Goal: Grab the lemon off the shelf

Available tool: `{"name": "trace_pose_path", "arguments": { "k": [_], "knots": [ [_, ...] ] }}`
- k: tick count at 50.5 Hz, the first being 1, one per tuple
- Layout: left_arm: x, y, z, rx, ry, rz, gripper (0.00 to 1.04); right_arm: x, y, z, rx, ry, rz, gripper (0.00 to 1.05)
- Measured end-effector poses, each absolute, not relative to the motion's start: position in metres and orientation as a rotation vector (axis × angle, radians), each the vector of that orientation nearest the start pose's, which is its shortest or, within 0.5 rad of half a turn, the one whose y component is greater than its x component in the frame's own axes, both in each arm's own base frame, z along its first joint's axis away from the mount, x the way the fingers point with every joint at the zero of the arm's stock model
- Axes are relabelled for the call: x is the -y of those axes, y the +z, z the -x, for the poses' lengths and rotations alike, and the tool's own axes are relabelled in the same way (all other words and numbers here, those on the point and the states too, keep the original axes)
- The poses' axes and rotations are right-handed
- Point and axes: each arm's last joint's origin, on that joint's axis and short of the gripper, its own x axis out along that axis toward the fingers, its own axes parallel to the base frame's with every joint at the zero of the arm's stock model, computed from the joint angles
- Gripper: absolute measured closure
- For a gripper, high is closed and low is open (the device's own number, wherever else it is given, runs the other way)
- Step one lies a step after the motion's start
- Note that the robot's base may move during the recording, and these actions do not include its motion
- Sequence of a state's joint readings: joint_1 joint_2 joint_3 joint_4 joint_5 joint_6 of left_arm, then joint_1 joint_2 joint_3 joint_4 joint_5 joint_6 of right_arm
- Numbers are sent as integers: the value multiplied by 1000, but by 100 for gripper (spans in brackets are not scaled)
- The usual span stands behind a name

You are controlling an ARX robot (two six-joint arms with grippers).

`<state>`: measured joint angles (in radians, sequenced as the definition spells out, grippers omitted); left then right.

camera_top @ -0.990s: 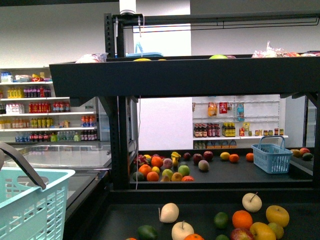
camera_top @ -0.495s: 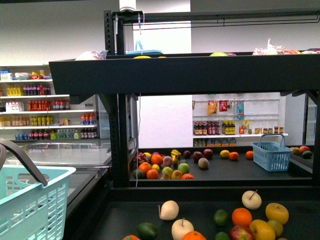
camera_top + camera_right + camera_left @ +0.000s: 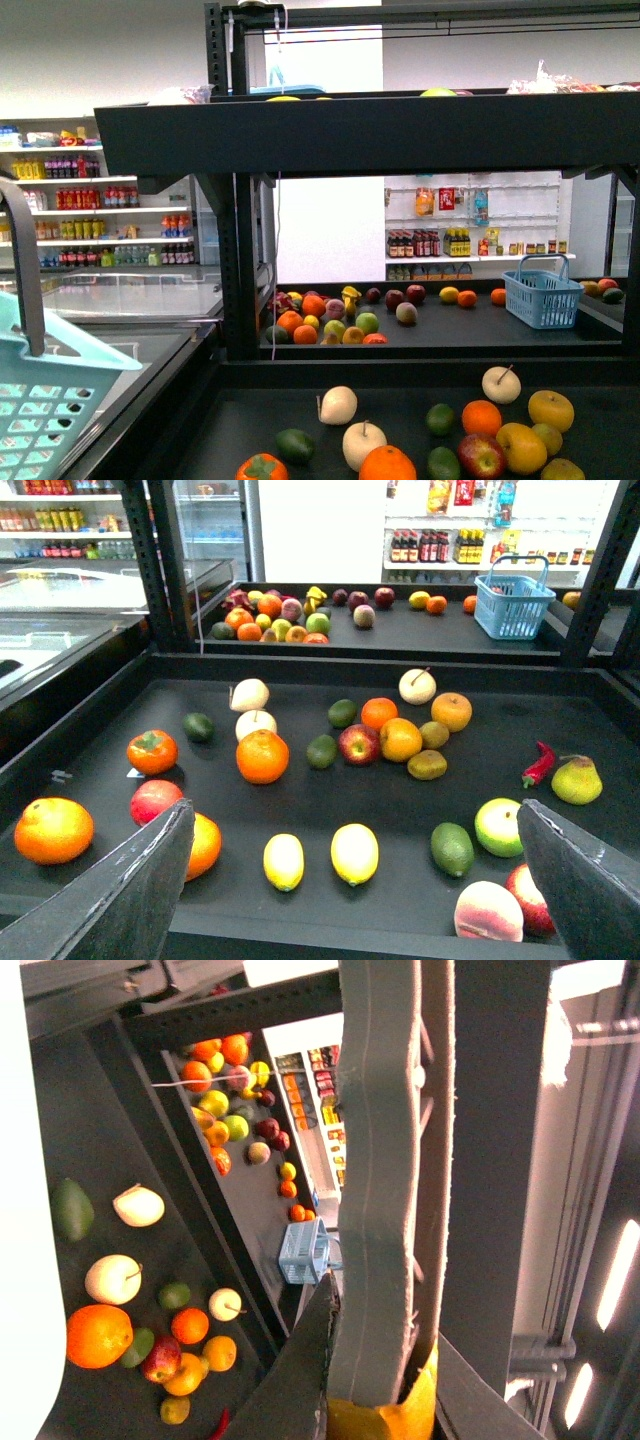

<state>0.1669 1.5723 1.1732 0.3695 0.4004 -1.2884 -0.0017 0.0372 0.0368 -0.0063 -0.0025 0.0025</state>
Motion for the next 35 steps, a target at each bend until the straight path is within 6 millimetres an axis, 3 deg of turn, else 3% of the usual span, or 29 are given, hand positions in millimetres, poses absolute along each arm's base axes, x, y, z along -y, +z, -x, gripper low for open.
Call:
{"name": "trace_pose_path", "arguments": {
  "k": [8,19,35],
  "knots": [
    [-13,340,-337,-197,-343,1194,94,0,173,-98,-7,1,-2,8],
    [40,311,-325,-373,-493,1195,94,0,173,-98,-7,1,-2,8],
    [92,293,-319,-521,-632,1102,94,0,173,-98,-7,1,-2,8]
  ]
}}
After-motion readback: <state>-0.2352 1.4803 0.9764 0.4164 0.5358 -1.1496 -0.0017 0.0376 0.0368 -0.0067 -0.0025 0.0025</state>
